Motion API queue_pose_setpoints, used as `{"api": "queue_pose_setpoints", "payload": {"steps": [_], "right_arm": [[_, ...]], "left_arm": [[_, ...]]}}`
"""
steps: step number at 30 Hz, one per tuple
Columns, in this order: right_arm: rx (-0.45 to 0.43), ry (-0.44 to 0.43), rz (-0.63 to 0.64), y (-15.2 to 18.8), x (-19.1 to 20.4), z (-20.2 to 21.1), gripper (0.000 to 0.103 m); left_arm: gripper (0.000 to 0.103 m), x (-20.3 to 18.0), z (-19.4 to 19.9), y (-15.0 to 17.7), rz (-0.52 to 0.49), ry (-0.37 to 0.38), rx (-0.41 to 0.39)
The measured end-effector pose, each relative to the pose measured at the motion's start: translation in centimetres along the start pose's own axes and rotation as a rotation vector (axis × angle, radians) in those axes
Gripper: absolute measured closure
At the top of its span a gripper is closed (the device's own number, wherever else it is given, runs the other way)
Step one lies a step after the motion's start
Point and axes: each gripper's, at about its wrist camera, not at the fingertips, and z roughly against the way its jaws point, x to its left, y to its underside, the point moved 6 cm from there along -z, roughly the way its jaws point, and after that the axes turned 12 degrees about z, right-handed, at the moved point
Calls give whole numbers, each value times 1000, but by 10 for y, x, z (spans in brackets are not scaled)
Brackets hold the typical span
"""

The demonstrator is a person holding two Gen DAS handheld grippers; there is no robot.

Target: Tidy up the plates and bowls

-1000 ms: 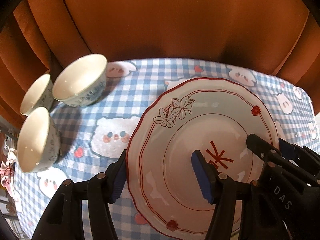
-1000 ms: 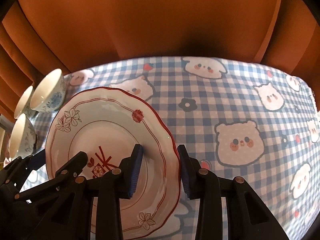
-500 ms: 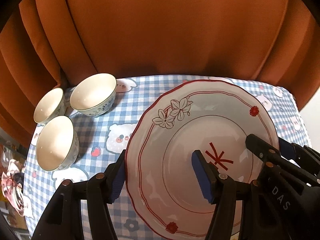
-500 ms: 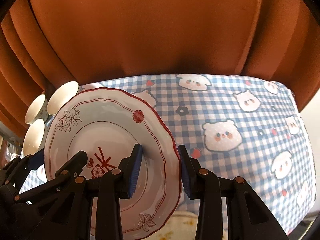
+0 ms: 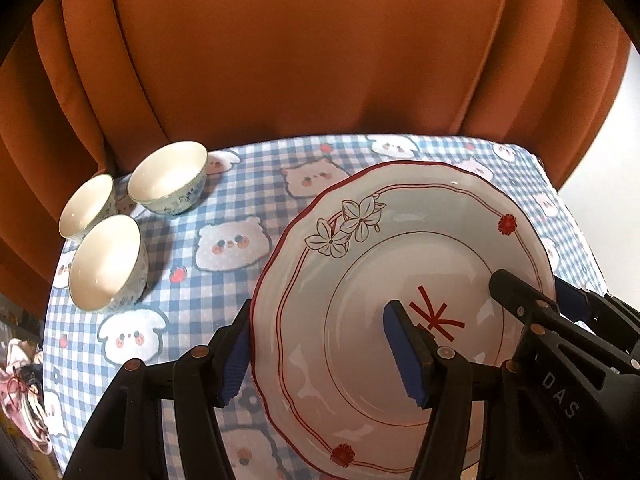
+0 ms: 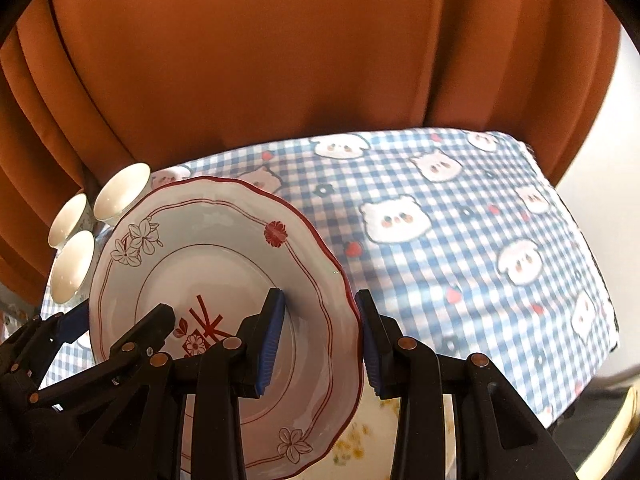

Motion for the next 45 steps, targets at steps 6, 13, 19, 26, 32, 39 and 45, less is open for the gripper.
{"api": "queue_pose_setpoints", "payload": {"steps": [6, 13, 19, 26, 32, 39, 45], "right_arm": [[21, 13, -18, 25, -7, 12, 64], [48, 7, -21, 50, -27, 12, 64], [101, -6, 6, 75, -51, 0, 64], [138, -41, 40, 93, -74, -14, 64], [167, -80, 82, 103, -85, -31, 64], [188, -123, 127, 108, -88, -48, 64], [187, -136, 156, 108, -86, -55, 64]], "left_arm": [[40, -12, 6, 22, -15, 14, 19], [40, -32, -4, 52, 4, 7, 62], [40, -54, -17, 78, 43, -10, 115], [40, -72, -31, 99, 93, -42, 135], [39, -80, -44, 115, 149, -85, 153], [38, -82, -53, 124, 201, -124, 162], [36, -83, -53, 126, 205, -161, 130]]}}
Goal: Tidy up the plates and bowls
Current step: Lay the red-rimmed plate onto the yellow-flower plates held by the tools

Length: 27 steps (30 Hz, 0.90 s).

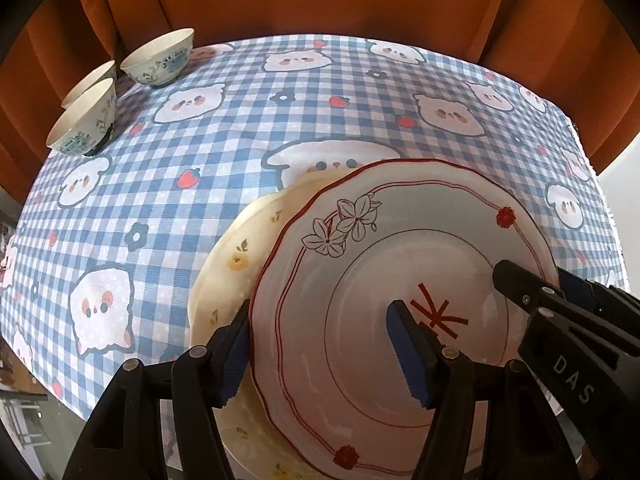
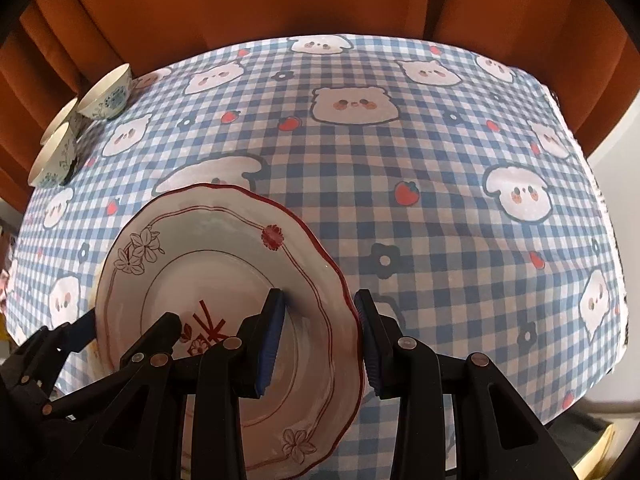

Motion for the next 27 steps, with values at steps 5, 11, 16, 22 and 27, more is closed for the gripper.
{"api": "queue_pose_setpoints", "payload": {"steps": [5, 11, 16, 22, 27], "right_arm": [[-13, -27, 6, 0, -2, -2, 64], [-47, -61, -15, 6, -10, 9, 75], [-60, -63, 18, 7, -8, 14, 79], [-24, -111, 20, 7, -2, 10, 79], [-4, -139, 37, 6, 7, 2, 79]], "left_arm": [[35, 1, 0, 0, 13, -9, -11], [34, 1, 0, 0, 17, -32, -14], [34, 0, 0, 0, 15, -67, -20], [35, 12, 3, 0, 33, -140, -25], [35, 13, 1, 0, 37, -181, -37]]}}
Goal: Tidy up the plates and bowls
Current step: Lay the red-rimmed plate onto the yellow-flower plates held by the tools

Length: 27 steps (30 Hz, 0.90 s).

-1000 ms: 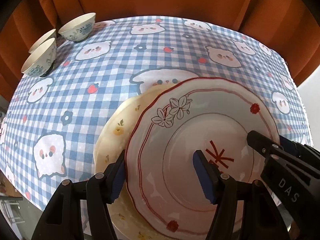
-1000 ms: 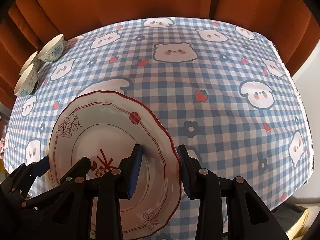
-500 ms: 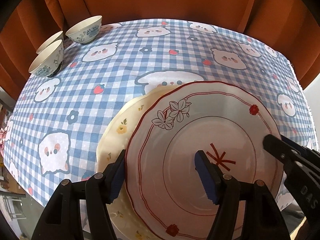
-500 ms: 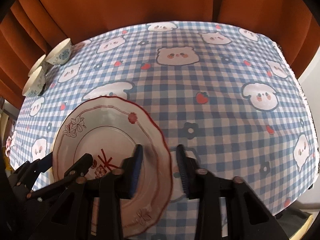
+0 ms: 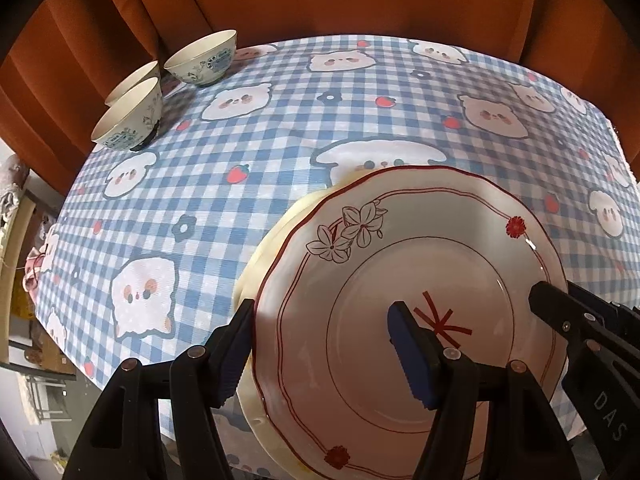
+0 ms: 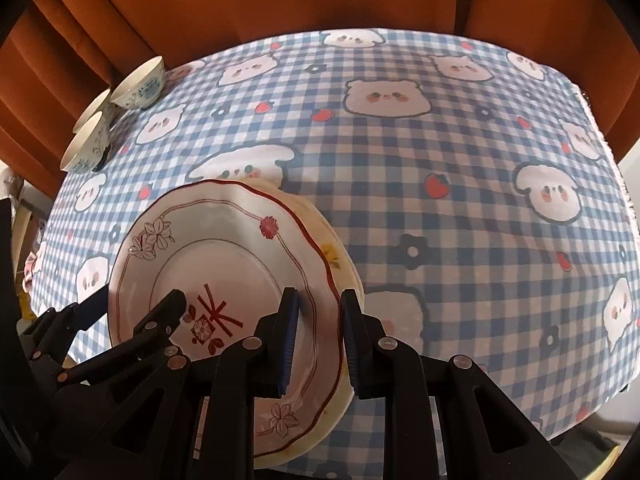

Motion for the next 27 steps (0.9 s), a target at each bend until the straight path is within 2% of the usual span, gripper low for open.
{"api": "queue_pose_setpoints", "payload": {"steps": [5, 8, 13, 17, 19, 20, 21, 23, 27], "right_arm": [[4, 14, 20, -3, 1, -4, 79], [-1, 28, 47, -5, 4, -5, 79], [-7, 38, 78, -6, 4, -6, 78], [-7, 38, 89, -7, 5, -6, 77], [-8, 36, 93, -7, 7, -6, 71], [-10, 26, 98, -7, 9, -6, 60], [-11, 16, 102, -7, 11, -7, 45], [-5, -7, 101, -7, 18, -7, 40], [1, 25, 83, -7, 23, -7, 36]], "left_arm": [[32, -5, -3, 0, -15, -42, -9], [25, -9, -6, 1, -27, -62, -8], [23, -9, -6, 1, -19, -57, -4], [15, -9, -4, 4, -24, -13, 11], [12, -10, -3, 6, -37, 9, 17], [11, -11, -3, 7, -46, 14, 23], [11, -11, -3, 8, -54, 18, 31], [11, -10, -3, 8, -65, 40, 40], [11, -6, 0, 6, -84, 93, 40]]}}
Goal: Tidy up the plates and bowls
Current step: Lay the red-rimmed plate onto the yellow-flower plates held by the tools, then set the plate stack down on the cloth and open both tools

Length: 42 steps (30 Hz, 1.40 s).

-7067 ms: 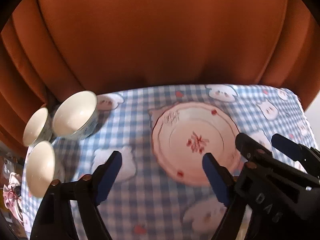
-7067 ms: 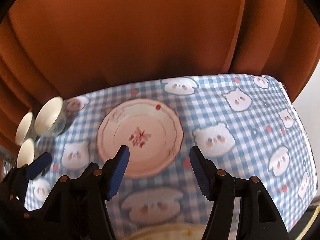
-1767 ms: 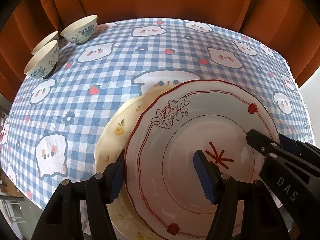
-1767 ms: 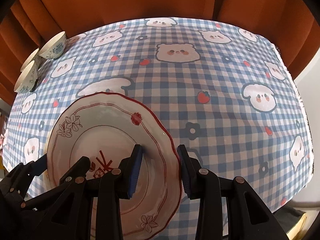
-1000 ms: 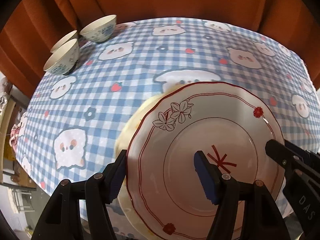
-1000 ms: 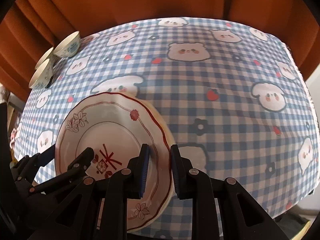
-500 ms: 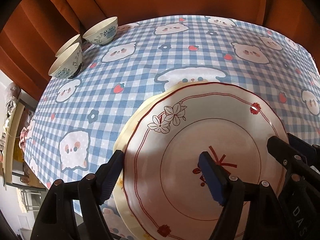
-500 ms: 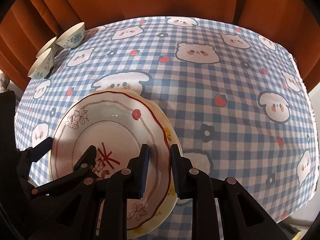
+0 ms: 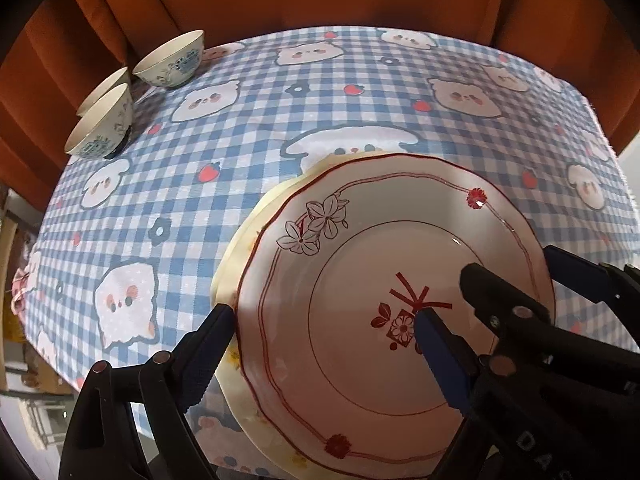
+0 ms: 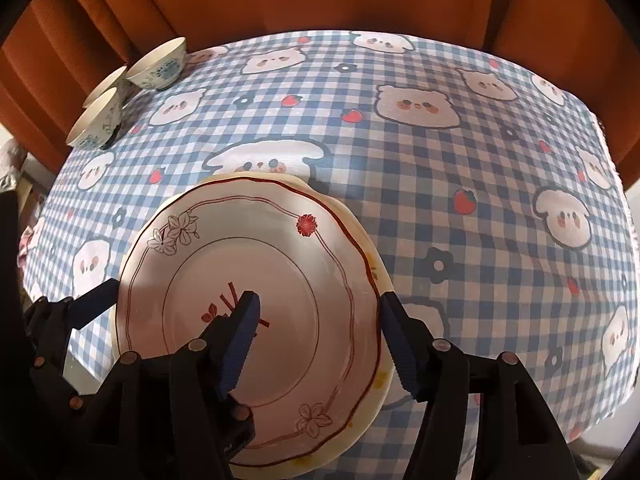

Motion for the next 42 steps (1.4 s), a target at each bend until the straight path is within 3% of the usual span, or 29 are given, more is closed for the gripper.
{"api": "queue_pose_setpoints", "payload": {"steps": [6, 15, 23, 32, 42], "right_arm": [[14, 94, -89, 0, 9, 1, 22], [2, 217, -221, -5, 45, 19, 20], [-37, 220, -257, -29, 106, 26, 20], [-78, 201, -260, -64, 187, 11, 20], [-135, 143, -181, -124, 238, -6, 19]], "left_arm": [[11, 15, 8, -7, -80, 80, -18], [11, 55, 24, -21, -194, 183, -37], [11, 124, 33, -41, -199, 207, -73], [16, 203, 29, -66, -173, 186, -87], [16, 254, 20, -112, -93, 138, -136]]}}
